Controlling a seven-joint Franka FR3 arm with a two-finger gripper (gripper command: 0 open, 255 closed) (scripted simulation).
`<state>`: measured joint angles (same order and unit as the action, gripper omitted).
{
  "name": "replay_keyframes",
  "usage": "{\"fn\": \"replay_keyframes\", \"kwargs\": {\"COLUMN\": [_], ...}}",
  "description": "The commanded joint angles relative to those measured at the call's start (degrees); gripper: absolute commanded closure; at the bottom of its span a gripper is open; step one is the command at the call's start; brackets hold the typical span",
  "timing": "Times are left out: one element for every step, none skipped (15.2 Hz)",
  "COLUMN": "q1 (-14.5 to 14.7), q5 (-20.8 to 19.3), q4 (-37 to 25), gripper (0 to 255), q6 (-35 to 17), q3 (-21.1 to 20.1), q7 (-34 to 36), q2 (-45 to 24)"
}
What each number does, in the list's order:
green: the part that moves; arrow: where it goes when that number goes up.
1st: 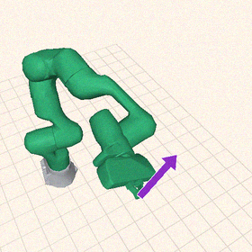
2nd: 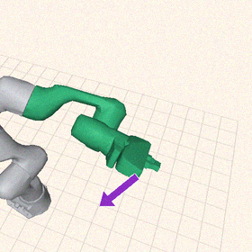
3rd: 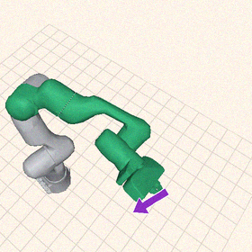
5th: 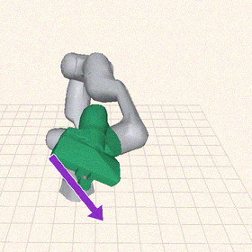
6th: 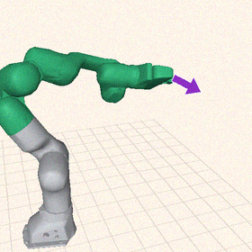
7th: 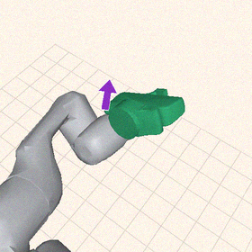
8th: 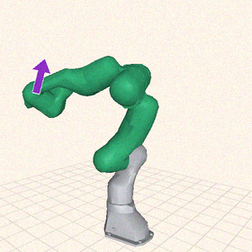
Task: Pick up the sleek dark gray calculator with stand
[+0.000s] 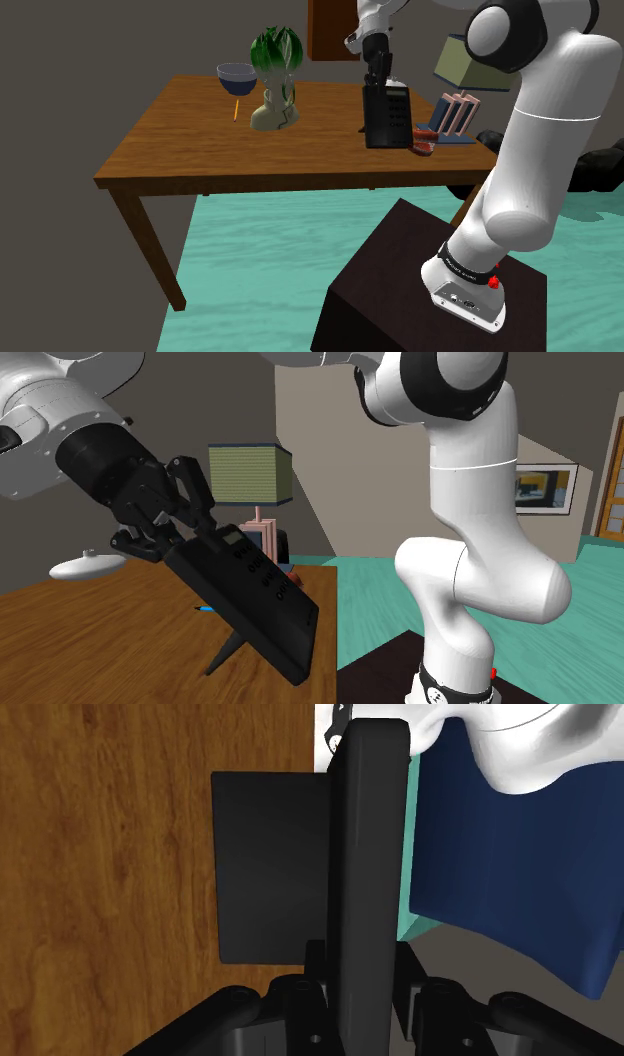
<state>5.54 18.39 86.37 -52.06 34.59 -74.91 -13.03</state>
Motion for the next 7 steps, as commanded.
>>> {"fn": "replay_keyframes", "kwargs": {"q1": [-0.34,-0.48,-0.63,-0.79,-0.97,-0.99,-0.99], "q5": [0.38,0.55,0.72,0.91,1.12,1.14,1.15], "q4": [-2.18,-3.12,-4.09,-5.08,-6.11,-6.25,-6.26], "gripper": [255,255,255,255,255,255,255], "q6": [1.83,2.65,3.47,4.31,5.16,5.28,5.28], "q3": [0.06,0.09,0.12,0.15,0.18,0.18,0.18], "q7": [0.25,0.4,0.54,0.68,0.82,0.84,0.84], "q2": [-0.44,-0.58,-0.74,-0.92,-1.12,-1.14,-1.15]}}
